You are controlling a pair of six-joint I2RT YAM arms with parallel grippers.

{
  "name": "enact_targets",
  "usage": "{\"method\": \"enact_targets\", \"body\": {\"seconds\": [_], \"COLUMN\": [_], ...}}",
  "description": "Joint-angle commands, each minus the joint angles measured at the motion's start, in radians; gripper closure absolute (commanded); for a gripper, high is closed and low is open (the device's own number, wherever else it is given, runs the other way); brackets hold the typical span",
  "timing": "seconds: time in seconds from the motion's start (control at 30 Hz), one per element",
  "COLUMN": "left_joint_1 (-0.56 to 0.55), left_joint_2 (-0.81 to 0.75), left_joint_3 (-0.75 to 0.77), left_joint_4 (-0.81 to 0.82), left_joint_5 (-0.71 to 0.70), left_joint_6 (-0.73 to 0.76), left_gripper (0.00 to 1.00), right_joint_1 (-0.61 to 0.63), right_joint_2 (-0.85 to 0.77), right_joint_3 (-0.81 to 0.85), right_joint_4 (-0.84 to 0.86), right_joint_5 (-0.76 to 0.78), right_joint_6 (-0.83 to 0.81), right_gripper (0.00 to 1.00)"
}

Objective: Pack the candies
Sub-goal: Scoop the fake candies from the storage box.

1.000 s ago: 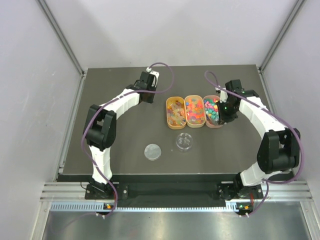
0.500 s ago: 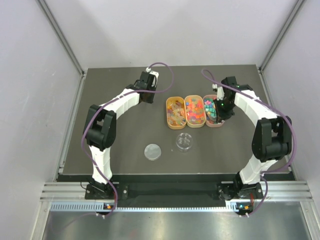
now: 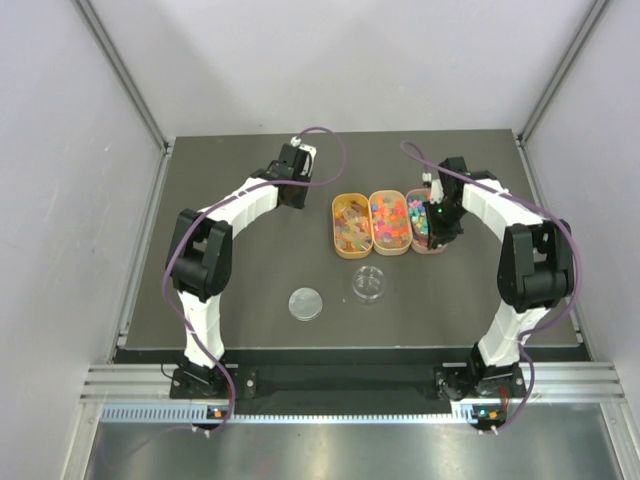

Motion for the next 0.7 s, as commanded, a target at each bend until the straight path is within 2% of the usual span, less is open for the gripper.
{"method": "enact_targets", "body": {"seconds": [0.0,0.17,0.4,0.67], "left_joint_1": [0.004,0.004,0.003,0.003], "left_joint_2": [-0.023,-0.023,-0.013,-0.001], "left_joint_3": [0.016,0.012,0.029,0.056], "left_joint_4": [-0.019,-0.023,-0.036,-0.051], "left_joint_5": [0.004,0.0,0.015,0.018], "left_joint_6": [0.002,0.001,-0.008,-0.009], "left_gripper": [0.66,0.66,0.66,0.67], "right_joint_1": [-0.007,-0.025,-0.034,-0.04], "right_joint_2": [0.02,0.038,0.067,0.051], "right_joint_3": [0.038,0.029,0.096,0.043], "right_joint_4": [0.052,0.097,0.114,0.156], "right_joint_5": [-0.009,-0.018,-0.029,-0.039], "right_joint_6": [0.032,0.049,0.049,0.047], "right_gripper": [1.0,1.0,1.0,1.0]}}
